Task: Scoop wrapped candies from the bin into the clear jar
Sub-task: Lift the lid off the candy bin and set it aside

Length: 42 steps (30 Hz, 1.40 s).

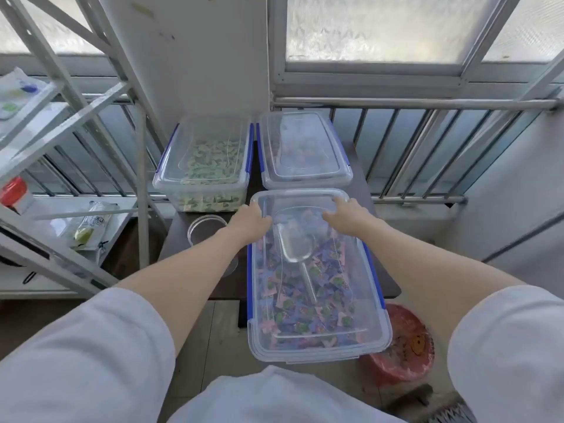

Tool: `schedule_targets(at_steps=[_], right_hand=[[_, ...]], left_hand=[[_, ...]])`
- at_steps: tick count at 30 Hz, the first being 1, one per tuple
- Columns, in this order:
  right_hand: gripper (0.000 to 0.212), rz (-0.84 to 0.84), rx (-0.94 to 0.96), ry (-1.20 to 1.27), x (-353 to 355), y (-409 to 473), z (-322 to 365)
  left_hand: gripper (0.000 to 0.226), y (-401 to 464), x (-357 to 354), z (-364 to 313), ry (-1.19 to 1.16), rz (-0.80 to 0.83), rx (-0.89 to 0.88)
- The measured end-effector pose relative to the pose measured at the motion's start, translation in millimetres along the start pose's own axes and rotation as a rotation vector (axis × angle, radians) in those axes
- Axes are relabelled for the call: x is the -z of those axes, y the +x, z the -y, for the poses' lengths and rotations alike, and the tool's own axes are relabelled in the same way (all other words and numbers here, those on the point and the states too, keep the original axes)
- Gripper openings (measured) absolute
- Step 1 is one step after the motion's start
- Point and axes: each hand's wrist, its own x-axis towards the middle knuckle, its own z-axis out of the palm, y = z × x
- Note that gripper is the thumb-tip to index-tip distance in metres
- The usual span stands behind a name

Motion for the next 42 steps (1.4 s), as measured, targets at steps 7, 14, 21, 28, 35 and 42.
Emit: schedule_targets(at_steps=[7,14,21,28,35,42], right_hand=[[0.064,-0.067,-0.088,0.218,-24,8,-20],[0.069,-0.067,-0.457,1.023,-36,10,-51],[0.054,-0.073,-0.443,1.113,-44,20,-62],[0.046,-0.298,-0.448,0.72,-46,30,-62],[0.047,-0.409,-0.299,0.488,-40,26,-58],[0.046,-0.373,-0.139,0.266,-53,20,-34]], left_hand=[[0.056,0,-25,10,-0.143,0.05,0.2],[0.069,0,-39,18,-0.399,0.096,0.344],[0.067,4,-45,22,-0.606,0.094,0.424],[0.06,9,-49,28,-0.914,0.046,0.518],[0.056,10,-50,34,-0.928,0.037,0.505],[0.048,2,-51,29,-0.512,-0.152,0.336]])
